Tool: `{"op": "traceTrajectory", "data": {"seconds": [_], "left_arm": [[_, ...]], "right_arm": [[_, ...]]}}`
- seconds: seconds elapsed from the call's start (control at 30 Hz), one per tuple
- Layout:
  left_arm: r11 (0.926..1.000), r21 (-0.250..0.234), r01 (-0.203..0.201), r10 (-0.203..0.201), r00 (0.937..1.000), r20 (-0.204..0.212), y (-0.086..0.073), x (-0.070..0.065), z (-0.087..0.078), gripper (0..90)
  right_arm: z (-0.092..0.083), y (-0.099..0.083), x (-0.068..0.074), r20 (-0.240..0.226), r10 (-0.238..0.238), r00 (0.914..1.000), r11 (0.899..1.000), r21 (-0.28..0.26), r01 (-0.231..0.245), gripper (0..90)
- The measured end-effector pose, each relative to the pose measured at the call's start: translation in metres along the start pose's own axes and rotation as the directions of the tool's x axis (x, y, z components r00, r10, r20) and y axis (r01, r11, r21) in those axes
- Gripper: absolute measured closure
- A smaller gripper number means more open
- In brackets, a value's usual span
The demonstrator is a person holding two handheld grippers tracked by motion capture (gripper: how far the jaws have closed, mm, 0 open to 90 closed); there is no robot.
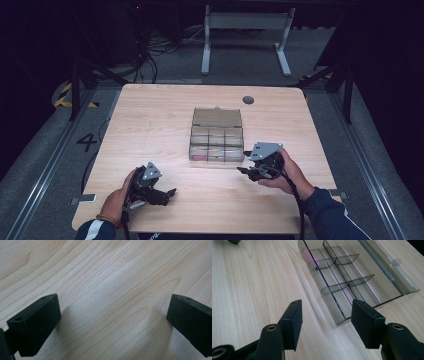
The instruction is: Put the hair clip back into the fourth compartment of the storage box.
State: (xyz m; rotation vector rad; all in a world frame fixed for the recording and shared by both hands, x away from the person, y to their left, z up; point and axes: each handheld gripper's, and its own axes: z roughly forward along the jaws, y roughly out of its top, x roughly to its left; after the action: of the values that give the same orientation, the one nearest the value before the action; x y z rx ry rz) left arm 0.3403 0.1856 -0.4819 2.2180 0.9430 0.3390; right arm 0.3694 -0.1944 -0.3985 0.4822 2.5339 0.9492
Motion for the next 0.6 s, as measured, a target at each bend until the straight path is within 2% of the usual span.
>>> {"op": "traceTrajectory", "data": {"seconds": [0.4, 0.6], "left_arm": [[1.0000, 0.000, 0.000, 0.000, 1.0000, 0.000, 0.000, 0.000, 0.000, 0.0], [1.0000, 0.000, 0.000, 0.000, 1.0000, 0.000, 0.000, 0.000, 0.000, 0.0]], "right_arm": [[-0.016, -0.029, 0.002, 0.040, 0.015, 0.9991, 1.000, 0.018, -0.016, 39.9], [-0.026, -0.046, 0.002, 0.067, 0.037, 0.9971, 0.999, 0.021, -0.038, 38.7]]}}
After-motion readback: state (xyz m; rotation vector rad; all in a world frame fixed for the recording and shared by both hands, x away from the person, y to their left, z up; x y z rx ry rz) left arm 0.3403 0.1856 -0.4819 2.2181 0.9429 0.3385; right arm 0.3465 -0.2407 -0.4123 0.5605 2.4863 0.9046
